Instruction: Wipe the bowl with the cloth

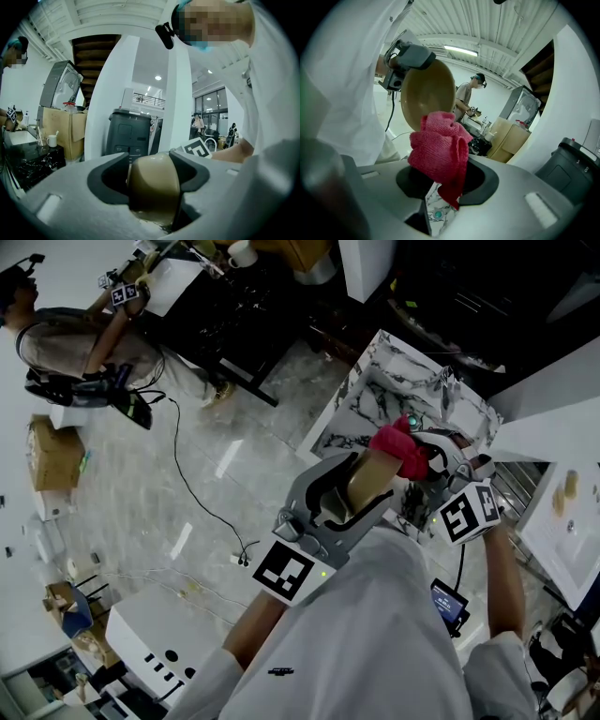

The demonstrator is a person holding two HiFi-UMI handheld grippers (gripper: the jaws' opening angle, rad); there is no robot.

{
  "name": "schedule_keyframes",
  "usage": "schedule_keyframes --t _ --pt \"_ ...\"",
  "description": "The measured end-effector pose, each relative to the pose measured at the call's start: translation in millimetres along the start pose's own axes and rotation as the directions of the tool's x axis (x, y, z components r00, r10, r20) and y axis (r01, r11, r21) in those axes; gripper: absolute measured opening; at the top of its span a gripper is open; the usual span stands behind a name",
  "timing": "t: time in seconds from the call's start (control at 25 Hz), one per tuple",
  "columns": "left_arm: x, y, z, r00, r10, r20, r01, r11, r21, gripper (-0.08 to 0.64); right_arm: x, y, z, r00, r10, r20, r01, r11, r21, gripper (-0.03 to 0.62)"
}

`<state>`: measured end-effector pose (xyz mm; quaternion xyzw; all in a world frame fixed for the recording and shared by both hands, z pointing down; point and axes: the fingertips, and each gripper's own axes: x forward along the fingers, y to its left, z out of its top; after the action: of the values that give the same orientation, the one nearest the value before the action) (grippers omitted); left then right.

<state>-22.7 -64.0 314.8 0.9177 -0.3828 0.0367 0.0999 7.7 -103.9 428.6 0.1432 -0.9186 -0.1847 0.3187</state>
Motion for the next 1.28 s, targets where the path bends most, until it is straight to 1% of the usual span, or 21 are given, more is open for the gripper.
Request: schedule_keyframes --t 0.08,0.16,0.28,0.36,0.52,0.6,0.84,1.08,1.28 --pt "-0.3 1.9 2.4 1.0 0.007 0.007 -0.007 1.0 -0.004 0.273 3.9 6.8 -0.3 1.0 0.013 0.008 -0.013 0.999 0.029 0.127" --pt "-0.4 4.7 4.1 1.0 0.017 0.022 -0.017 1.0 -0.022 0.273 6.6 12.9 1.2 1.0 0.019 0.025 -0.021 0.997 0.07 0.127" --pt "-0.7 8.4 8.5 0.997 0.028 0.066 -0.024 0.998 -0.051 0.273 10.7 22.3 2.6 0.998 0.028 0.057 -0.035 0.99 0.136 0.127" --pt "0.6 8.4 11.0 0.996 0.031 0.082 -0.027 0.999 -0.047 0.272 12.5 29.1 4.3 0.996 0.033 0.08 -0.047 0.983 0.177 0.127" --pt "3.1 9.2 12.4 0.995 0.037 0.088 -0.033 0.999 -0.042 0.272 15.7 40.3 8.2 0.992 0.038 0.118 -0.067 0.966 0.249 0.127" --pt "3.2 10.6 12.6 0.994 0.045 0.097 -0.041 0.998 -0.043 0.272 16.6 46.6 10.2 0.99 0.046 0.136 -0.081 0.959 0.273 0.127" --pt "2.7 15.8 12.4 0.992 0.069 0.106 -0.064 0.997 -0.048 0.272 17.7 66.0 27.0 0.98 0.096 0.174 -0.145 0.943 0.3 0.127" --pt "0.3 15.6 9.5 0.99 0.084 0.116 -0.08 0.996 -0.038 0.272 16.8 91.5 48.0 0.96 0.141 0.242 -0.217 0.921 0.323 0.127" --pt "-1.5 18.6 4.3 0.99 0.095 0.109 -0.092 0.995 -0.028 0.272 13.3 109.1 68.1 0.941 0.181 0.285 -0.267 0.916 0.301 0.127"
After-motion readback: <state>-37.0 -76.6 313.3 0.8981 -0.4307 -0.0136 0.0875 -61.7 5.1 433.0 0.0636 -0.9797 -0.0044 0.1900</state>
